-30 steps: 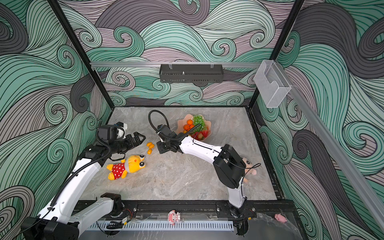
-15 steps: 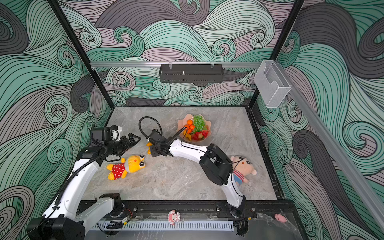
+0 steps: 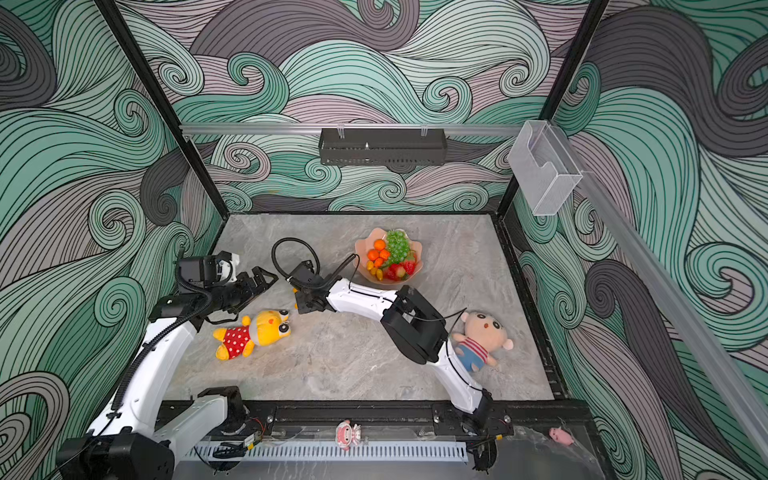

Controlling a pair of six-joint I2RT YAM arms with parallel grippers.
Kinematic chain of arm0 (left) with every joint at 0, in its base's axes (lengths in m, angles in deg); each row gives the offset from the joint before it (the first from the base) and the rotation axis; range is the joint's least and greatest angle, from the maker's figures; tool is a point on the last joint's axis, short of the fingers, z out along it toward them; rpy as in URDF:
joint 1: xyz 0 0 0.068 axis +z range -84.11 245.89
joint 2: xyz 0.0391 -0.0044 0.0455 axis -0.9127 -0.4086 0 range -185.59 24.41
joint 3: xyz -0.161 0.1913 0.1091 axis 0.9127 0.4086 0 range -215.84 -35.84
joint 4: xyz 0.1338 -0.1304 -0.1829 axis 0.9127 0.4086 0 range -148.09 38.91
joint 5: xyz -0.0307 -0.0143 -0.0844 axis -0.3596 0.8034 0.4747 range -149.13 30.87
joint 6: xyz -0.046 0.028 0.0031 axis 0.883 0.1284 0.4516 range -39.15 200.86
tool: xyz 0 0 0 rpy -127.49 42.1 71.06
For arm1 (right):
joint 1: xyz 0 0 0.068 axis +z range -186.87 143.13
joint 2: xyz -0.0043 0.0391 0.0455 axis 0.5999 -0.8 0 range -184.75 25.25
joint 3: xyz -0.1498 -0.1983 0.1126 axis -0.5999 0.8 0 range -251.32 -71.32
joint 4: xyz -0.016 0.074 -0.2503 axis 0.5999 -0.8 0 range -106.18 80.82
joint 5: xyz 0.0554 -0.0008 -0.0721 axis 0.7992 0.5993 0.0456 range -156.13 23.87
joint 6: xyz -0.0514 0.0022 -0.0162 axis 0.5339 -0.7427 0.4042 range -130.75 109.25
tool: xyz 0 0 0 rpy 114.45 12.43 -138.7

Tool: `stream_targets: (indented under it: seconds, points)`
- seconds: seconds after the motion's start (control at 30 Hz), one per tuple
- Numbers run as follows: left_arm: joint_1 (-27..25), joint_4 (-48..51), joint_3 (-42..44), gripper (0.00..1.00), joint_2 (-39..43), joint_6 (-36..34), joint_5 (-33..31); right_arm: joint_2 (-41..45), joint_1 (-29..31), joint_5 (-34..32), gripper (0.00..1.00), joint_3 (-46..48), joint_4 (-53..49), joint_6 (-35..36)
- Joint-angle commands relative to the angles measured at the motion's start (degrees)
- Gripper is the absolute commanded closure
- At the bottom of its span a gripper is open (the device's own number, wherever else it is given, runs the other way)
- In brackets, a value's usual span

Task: Place and organize the fake fruits in the fruit bowl
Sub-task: 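Lower the right gripper and close it on the nearest yellow fruit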

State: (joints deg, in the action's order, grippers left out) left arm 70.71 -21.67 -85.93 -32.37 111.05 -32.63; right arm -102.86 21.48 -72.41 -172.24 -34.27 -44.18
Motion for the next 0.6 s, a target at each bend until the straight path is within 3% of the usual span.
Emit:
stream_targets:
  seconds: [0.0,0.57]
  points:
    - [0.50,1.26,0.39,0.01,-0.27,-0.50,1.16,-1.91,0.43,-1.03,0.72,-2.74,-2.63,-0.06]
    - [0.66,0.64,0.67,0.01,-0.85,0.08,1.98,-12.66,0.45,-0.95,0.69,-19.15,-13.44,0.30]
